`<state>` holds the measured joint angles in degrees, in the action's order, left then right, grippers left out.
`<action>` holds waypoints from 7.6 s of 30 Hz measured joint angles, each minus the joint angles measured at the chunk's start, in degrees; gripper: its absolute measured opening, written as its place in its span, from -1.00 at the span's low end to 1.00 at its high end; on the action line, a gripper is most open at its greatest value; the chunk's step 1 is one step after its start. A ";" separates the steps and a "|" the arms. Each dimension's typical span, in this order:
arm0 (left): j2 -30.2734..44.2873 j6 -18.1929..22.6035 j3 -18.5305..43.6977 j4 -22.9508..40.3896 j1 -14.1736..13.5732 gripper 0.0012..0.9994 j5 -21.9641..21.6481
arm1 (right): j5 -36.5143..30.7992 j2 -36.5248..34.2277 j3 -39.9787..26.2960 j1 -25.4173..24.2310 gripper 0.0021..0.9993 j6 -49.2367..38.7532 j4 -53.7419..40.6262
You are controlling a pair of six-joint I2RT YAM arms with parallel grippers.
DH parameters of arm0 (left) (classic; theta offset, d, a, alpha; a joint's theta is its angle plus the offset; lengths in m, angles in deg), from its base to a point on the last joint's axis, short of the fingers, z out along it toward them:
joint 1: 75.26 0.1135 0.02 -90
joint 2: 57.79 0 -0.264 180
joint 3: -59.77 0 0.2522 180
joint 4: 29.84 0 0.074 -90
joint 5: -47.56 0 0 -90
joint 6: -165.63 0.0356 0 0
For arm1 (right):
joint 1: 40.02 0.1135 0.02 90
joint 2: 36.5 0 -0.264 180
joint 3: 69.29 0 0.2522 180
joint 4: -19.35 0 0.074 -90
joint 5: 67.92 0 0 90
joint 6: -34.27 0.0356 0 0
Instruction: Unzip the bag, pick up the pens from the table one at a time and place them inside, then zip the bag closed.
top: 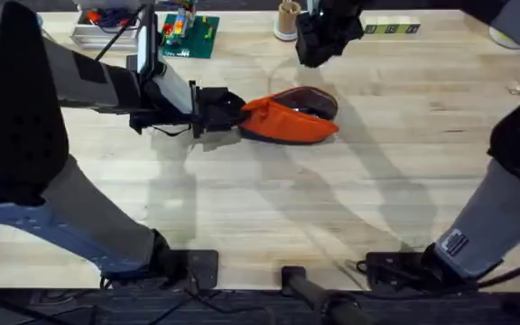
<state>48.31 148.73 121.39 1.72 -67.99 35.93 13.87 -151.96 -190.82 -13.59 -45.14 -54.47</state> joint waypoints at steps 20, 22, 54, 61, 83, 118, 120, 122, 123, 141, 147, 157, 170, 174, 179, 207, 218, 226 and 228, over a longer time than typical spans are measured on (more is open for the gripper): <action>0.00 0.00 0.00 -0.02 0.00 -0.92 0.00 | -0.17 0.00 -0.04 -0.63 -0.94 1.70 -4.17; 0.00 0.00 0.00 -0.02 0.00 -0.92 0.00 | -0.17 0.00 -0.30 -0.61 -0.94 2.46 -5.29; 0.00 0.00 0.00 0.00 0.00 -0.92 0.00 | -2.44 18.47 -7.72 1.83 0.99 14.30 -19.86; 0.00 -0.02 -0.02 -0.02 0.00 -0.92 0.00 | -11.55 19.50 -7.74 11.81 0.99 20.61 -23.21; 0.00 -0.01 0.00 -0.01 0.00 -0.92 0.00 | -16.05 19.65 -7.76 16.91 0.99 34.69 -32.10; 0.00 0.00 0.00 0.63 0.00 -0.92 0.00 | 4.54 31.80 20.65 18.94 0.99 30.73 -4.56; 0.00 0.00 0.00 0.63 0.00 -0.92 0.00 | 4.01 31.58 20.68 19.94 0.99 31.24 -4.40; 0.00 0.00 -0.02 0.63 0.00 -0.92 0.00 | 3.54 30.99 20.68 20.79 0.99 31.49 -4.19; 0.00 0.00 0.00 0.63 0.00 -0.92 0.00 | 3.42 30.55 20.68 21.14 0.99 31.63 -4.17; 0.00 0.00 0.00 0.63 0.00 -0.92 0.00 | 1.77 23.90 20.72 24.35 0.99 36.73 -0.19; 0.00 0.00 0.00 0.63 0.00 -0.92 0.00 | -1.78 22.55 20.72 24.57 0.99 39.50 0.20; 0.00 0.00 0.00 0.63 0.00 -0.92 0.00 | -6.36 20.07 20.72 25.95 0.99 40.65 2.19; 0.00 0.00 0.00 0.63 0.00 -0.92 0.00 | -8.94 16.55 20.81 25.95 0.99 40.69 6.54; 0.00 0.00 0.00 0.63 0.00 -0.92 0.00 | -8.96 16.55 20.83 25.95 0.99 40.84 8.12; 0.00 0.00 0.00 0.63 0.00 -0.92 0.00 | -8.98 16.25 20.83 25.95 0.99 40.87 8.72; 0.00 0.00 -0.02 0.66 0.00 -0.92 -0.17 | -12.44 9.69 20.85 25.31 0.82 41.30 13.84; 0.00 0.00 -0.02 0.63 0.00 -0.92 -0.17 | -12.33 9.57 20.85 22.76 0.06 41.53 13.56; 0.00 0.00 -0.02 0.61 0.00 -0.92 -0.17 | -12.09 9.58 20.85 22.26 -0.03 41.51 13.64; 0.00 0.00 -0.02 0.61 0.00 -0.92 -0.17 | -12.09 9.57 20.85 22.26 -0.04 41.52 13.66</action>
<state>48.31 148.73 121.37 2.33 -67.99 35.75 1.79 -142.39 -169.97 8.66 -3.61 -40.81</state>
